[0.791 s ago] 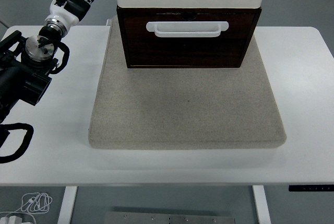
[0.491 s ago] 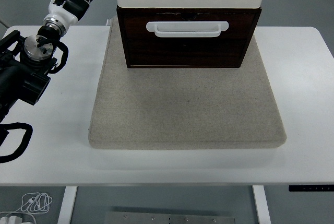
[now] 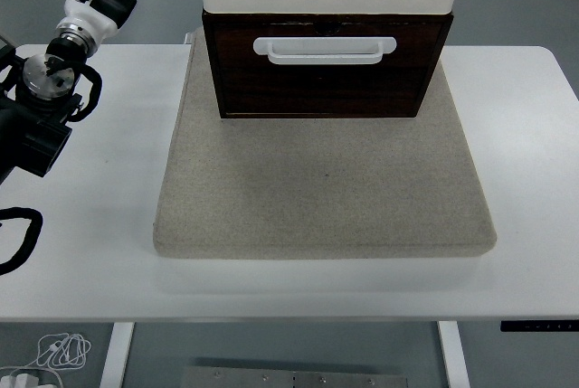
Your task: Open the drawer under the combination cabinet
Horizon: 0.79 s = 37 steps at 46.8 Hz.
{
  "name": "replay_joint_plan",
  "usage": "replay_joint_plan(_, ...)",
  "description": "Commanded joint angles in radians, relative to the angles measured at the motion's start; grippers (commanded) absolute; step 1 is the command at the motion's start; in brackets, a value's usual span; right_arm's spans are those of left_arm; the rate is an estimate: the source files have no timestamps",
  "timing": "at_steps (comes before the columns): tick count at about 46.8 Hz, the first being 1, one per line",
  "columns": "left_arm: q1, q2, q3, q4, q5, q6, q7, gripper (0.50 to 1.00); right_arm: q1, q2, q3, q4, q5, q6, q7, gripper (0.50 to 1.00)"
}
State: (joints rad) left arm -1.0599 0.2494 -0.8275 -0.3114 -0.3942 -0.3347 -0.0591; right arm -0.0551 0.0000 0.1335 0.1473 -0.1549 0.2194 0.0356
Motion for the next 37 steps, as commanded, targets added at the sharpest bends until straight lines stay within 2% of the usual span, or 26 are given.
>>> replay_joint_plan(1, -0.005, 0.010, 0.002, 0.000, 0.003, -0.006, -0.001, 1.000, 0.000, 0.000, 0.000, 0.000, 0.000, 0.000, 0.001, 0.926)
replay_joint_plan(12, -0.034, 0.045, 0.004, 0.002, 0.080, -0.018, -0.004, 1.000, 0.000, 0.000, 0.000, 0.000, 0.000, 0.000, 0.001, 0.926)
replay_joint_plan(23, -0.124, 0.172, 0.008, -0.009, 0.110, -0.023, -0.021, 1.000, 0.000, 0.000, 0.000, 0.000, 0.000, 0.000, 0.000, 0.926)
replay_joint_plan(25, -0.143, 0.188, 0.007, -0.011, 0.138, -0.036, -0.022, 1.000, 0.000, 0.000, 0.000, 0.000, 0.000, 0.000, 0.000, 0.926)
replay_joint_plan(31, -0.186, 0.218, 0.007, -0.009, 0.212, -0.128, -0.024, 1.000, 0.000, 0.000, 0.000, 0.000, 0.000, 0.000, 0.000, 0.926)
replay_joint_plan(37, -0.245, 0.246, 0.007, -0.011, 0.255, -0.139, -0.025, 1.000, 0.000, 0.000, 0.000, 0.000, 0.000, 0.000, 0.000, 0.926)
